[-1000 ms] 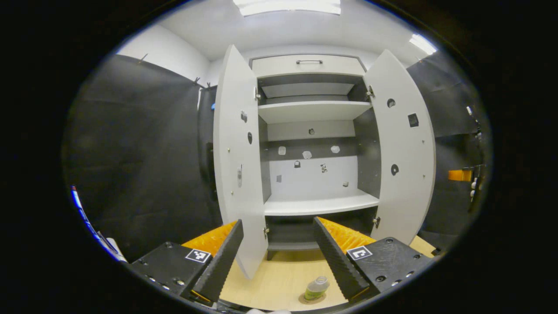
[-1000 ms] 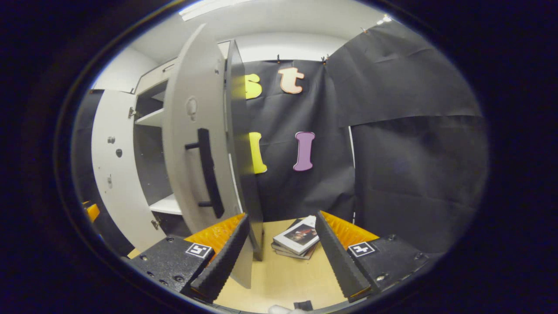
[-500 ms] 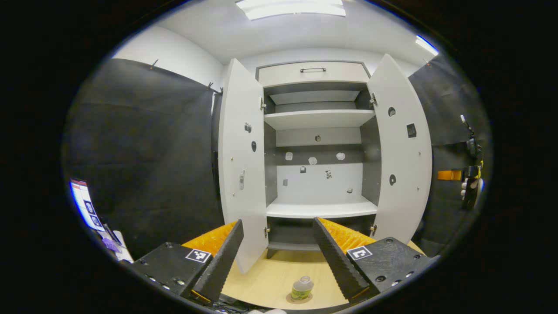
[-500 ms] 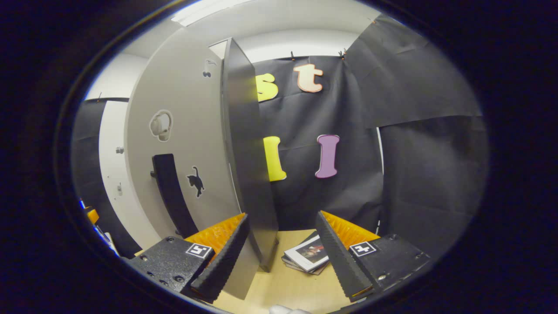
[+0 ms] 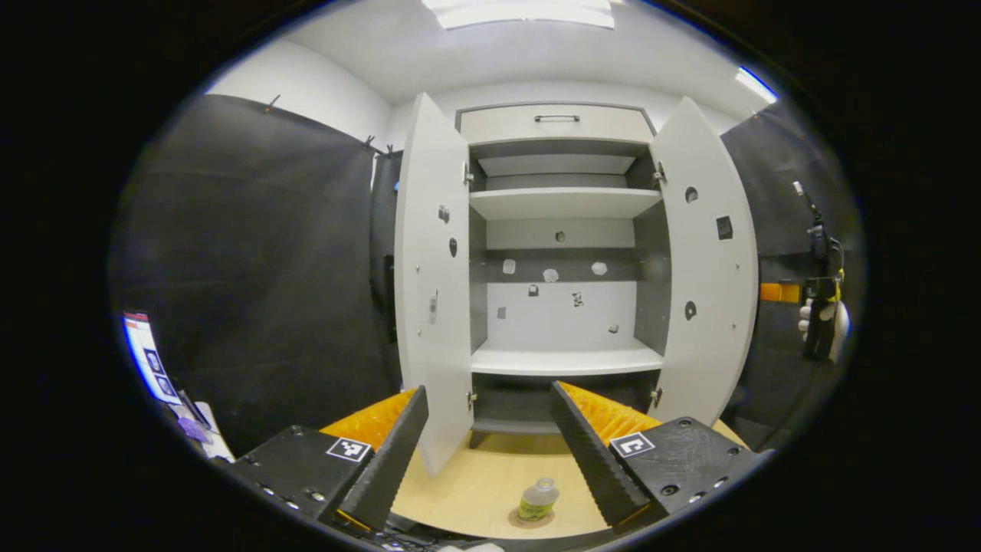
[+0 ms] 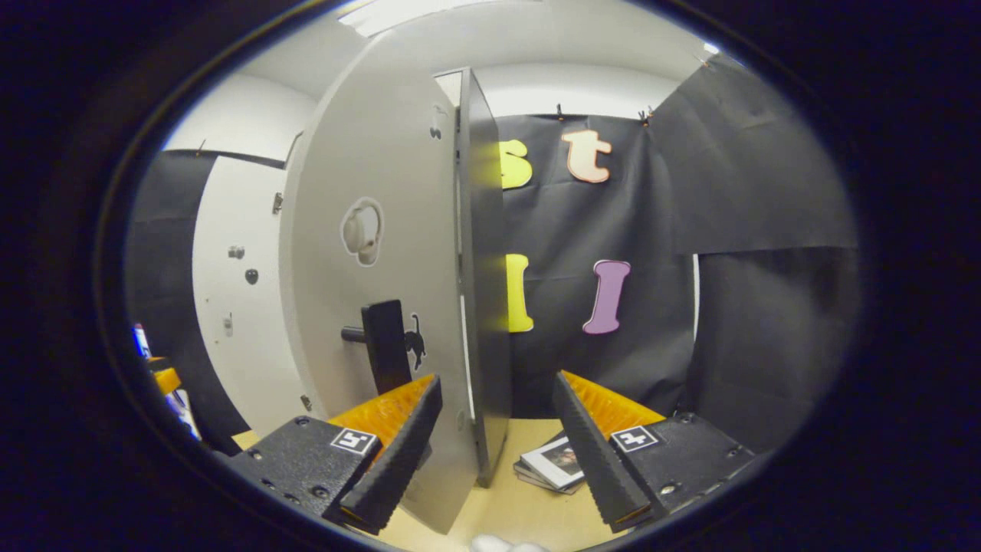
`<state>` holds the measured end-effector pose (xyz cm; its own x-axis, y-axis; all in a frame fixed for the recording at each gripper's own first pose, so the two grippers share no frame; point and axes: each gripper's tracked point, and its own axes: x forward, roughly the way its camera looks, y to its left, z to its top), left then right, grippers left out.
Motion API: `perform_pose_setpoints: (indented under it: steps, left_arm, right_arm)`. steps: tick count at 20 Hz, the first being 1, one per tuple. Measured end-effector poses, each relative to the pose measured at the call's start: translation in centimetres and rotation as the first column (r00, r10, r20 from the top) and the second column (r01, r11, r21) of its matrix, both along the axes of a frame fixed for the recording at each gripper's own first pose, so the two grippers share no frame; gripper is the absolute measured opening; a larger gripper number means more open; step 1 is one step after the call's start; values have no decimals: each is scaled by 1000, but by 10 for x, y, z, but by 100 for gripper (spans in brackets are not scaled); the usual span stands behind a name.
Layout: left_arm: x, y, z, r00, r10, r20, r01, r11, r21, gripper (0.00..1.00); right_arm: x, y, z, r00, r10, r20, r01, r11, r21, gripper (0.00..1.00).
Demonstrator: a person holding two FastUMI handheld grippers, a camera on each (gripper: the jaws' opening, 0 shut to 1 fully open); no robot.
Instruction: Grasp the bottle in the cabinet with the left hand and place it on the coaster, then close the right door with the right hand and the left door with the left hand.
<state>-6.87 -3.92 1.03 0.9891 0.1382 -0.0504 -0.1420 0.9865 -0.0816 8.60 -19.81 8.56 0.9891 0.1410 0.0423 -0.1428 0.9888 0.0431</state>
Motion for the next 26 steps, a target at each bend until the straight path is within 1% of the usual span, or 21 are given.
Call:
perform_pose_setpoints:
  steps: [2,3,4,5,8,12,15,19,21,22,23,26]
  left_arm:
    - [2,10,1,1000,-15,2,15,1000,4,98]
    - [2,14,1,1000,-23,5,22,1000,13,98]
    - [3,18,1,1000,-29,6,29,999,24,99]
    - [4,23,0,999,-35,5,34,999,35,99]
    - [7,35,-1,998,-55,5,54,997,60,99]
    - [8,51,-7,998,-70,2,70,995,70,98]
    - [10,64,-10,998,-68,-4,68,994,83,98]
    - [12,76,-16,998,-62,-11,63,995,76,99]
    - [12,80,-14,998,-57,-8,57,995,78,99]
    - [13,82,-14,999,-53,-8,53,995,79,97]
    - [13,84,-15,999,-50,-6,50,996,80,98]
    - [14,88,-15,999,-49,-2,49,995,81,98]
  right_arm:
    - [-2,3,1,1000,-30,-2,30,1000,-6,96]
    - [-2,6,1,999,-39,-3,39,999,-5,94]
    - [-3,10,1,999,-42,-4,42,999,-4,94]
    - [-4,15,1,999,-42,-8,42,999,-5,96]
    - [-4,38,0,999,-31,-15,31,999,-8,96]
    - [0,76,-2,1000,-9,-5,9,1000,-11,96]
    - [8,105,-3,1000,25,3,-25,999,-21,96]
    - [10,151,-13,991,134,-25,-133,991,8,96]
    - [7,159,-17,988,150,-26,-150,989,4,96]
    - [5,163,-18,987,157,-24,-157,988,-3,94]
    - [3,167,-19,986,164,-28,-164,986,-10,96]
    - [-2,177,-22,983,177,-36,-178,984,-21,96]
